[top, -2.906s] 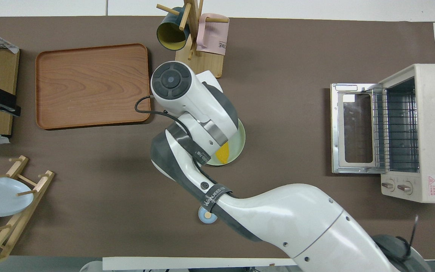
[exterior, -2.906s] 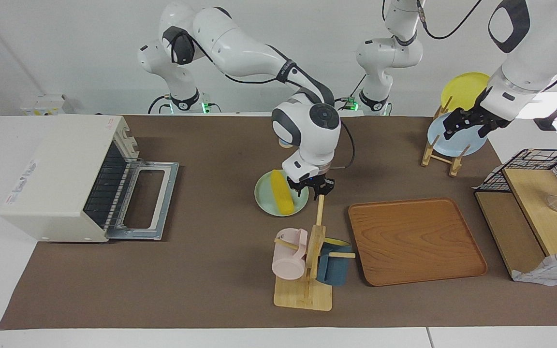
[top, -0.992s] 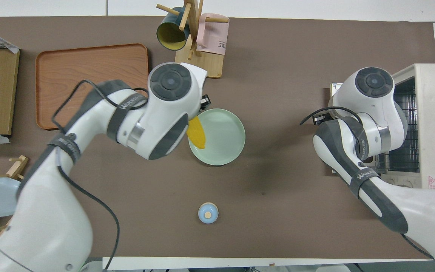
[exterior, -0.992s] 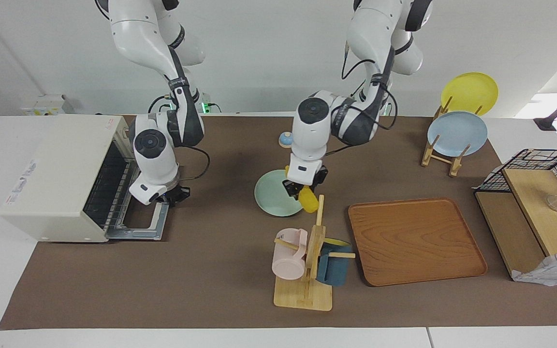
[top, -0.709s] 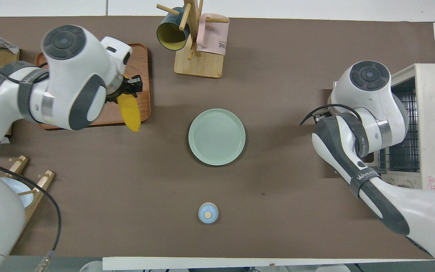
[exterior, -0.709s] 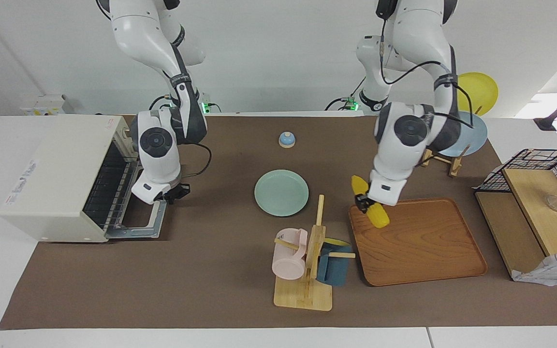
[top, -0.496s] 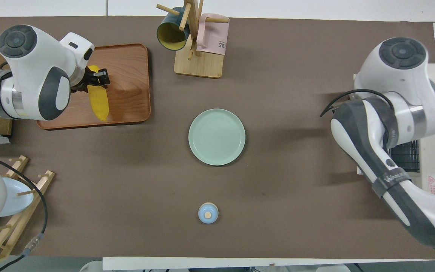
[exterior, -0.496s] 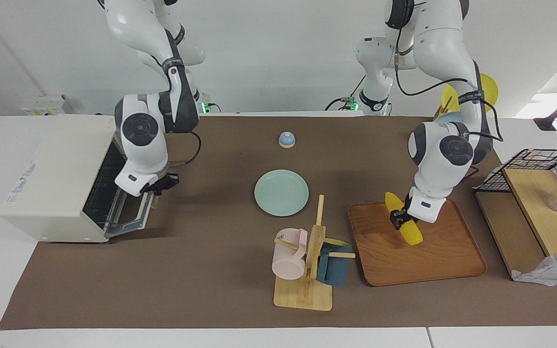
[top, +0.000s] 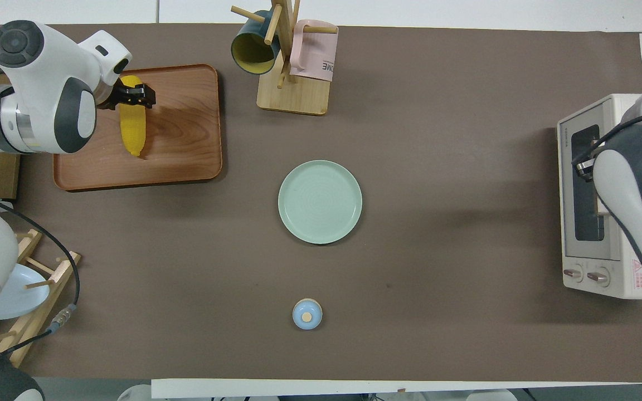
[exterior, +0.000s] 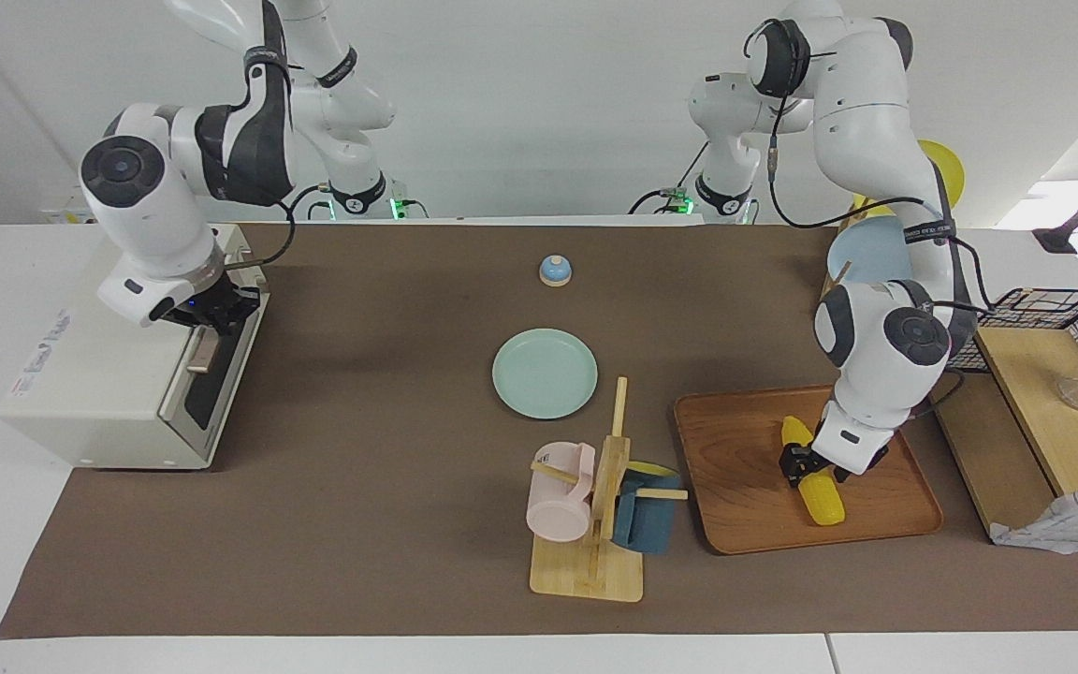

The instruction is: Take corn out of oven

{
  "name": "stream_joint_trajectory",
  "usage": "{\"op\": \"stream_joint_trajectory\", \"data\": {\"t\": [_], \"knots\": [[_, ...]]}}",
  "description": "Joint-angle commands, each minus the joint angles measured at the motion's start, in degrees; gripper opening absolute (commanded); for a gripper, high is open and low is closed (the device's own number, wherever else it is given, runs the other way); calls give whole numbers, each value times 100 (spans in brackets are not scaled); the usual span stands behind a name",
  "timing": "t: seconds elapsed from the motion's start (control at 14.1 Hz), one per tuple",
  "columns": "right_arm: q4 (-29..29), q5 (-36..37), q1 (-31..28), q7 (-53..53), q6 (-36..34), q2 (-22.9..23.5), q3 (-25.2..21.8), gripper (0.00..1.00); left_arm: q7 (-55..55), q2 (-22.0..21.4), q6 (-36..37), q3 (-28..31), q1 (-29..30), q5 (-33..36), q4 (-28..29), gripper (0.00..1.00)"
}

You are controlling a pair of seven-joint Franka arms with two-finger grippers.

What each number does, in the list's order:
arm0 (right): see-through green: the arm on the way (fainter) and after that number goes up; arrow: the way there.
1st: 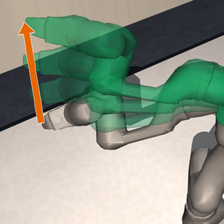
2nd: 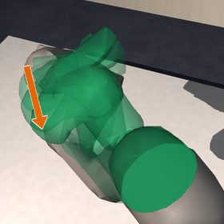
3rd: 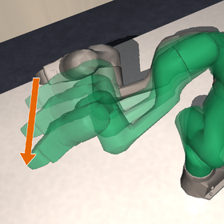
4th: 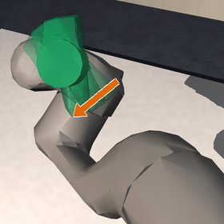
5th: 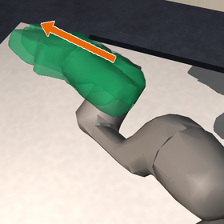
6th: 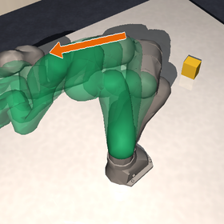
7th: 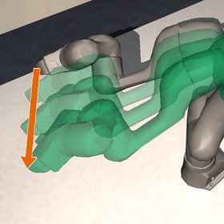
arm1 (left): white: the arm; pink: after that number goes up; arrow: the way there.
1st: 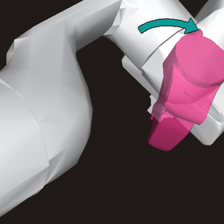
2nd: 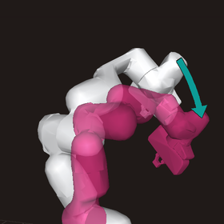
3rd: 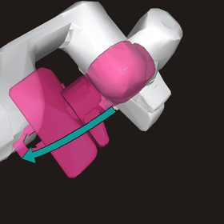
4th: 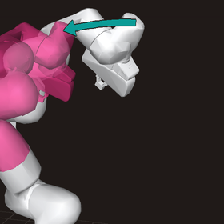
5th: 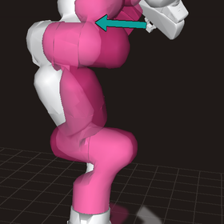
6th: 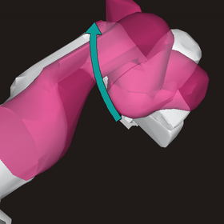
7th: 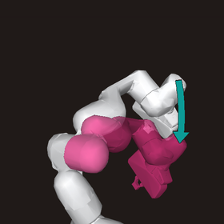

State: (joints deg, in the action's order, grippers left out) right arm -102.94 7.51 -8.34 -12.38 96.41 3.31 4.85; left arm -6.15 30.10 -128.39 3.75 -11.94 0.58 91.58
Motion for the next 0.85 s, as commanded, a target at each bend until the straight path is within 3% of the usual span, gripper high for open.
{"op": "stream_joint_trajectory", "data": {"t": [0.0, 0.14, 0.28, 0.35, 0.5, 0.78], "knots": [[990, -417, 8, -98, -953, -155, 68, 100, 219, -1107, 1231, -15, 269, -5, 202, 100], [1834, -426, 87, -37, -1639, -103, 86, 100, 342, -1942, 2697, -15, 394, -14, 220, 100], [2119, -452, 122, 7, -1810, -103, 165, 100, 360, -2925, 4061, -15, 473, -40, 386, 100], [2094, -452, 122, 51, -1932, -129, 235, 100, 369, -3340, 4319, -15, 456, -49, 509, 100], [2006, -461, 131, 288, -1960, -164, 262, 100, 465, -3607, 4462, -67, 394, -32, 405, 100], [2006, -461, 87, 280, -2004, -173, 297, 100, 755, -3660, 4569, -50, 403, -58, 166, 100]]}}
